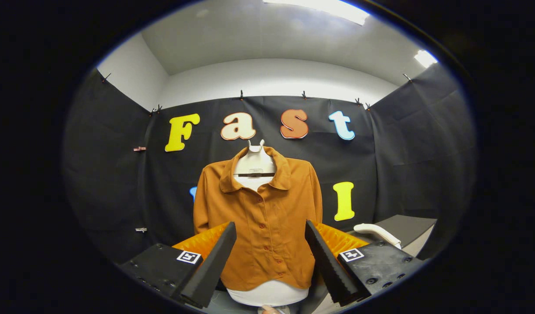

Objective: Iron the clothes twice with a garment steamer, once on the left side and once on the right side.

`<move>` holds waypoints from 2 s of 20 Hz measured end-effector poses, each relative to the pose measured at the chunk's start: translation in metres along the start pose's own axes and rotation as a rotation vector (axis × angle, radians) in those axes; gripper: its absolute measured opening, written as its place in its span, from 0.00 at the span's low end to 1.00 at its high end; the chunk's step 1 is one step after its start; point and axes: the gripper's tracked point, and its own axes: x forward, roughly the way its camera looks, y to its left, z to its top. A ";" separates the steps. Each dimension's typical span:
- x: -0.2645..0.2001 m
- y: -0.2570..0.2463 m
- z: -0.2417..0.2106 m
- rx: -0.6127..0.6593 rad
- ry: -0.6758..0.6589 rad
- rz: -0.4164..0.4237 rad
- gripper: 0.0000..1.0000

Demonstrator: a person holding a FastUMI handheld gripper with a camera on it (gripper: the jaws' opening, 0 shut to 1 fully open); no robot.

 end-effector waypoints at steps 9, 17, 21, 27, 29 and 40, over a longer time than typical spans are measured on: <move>0.003 0.002 0.000 -0.001 0.006 -0.007 0.99; 0.013 0.012 0.001 -0.001 0.000 -0.027 0.99; 0.018 0.016 -0.003 -0.008 0.010 -0.062 0.99; 0.020 0.016 -0.009 -0.011 0.009 -0.138 0.99; 0.021 0.015 -0.011 -0.006 0.009 -0.153 0.99; 0.058 -0.046 -0.024 -0.018 0.032 -0.215 0.99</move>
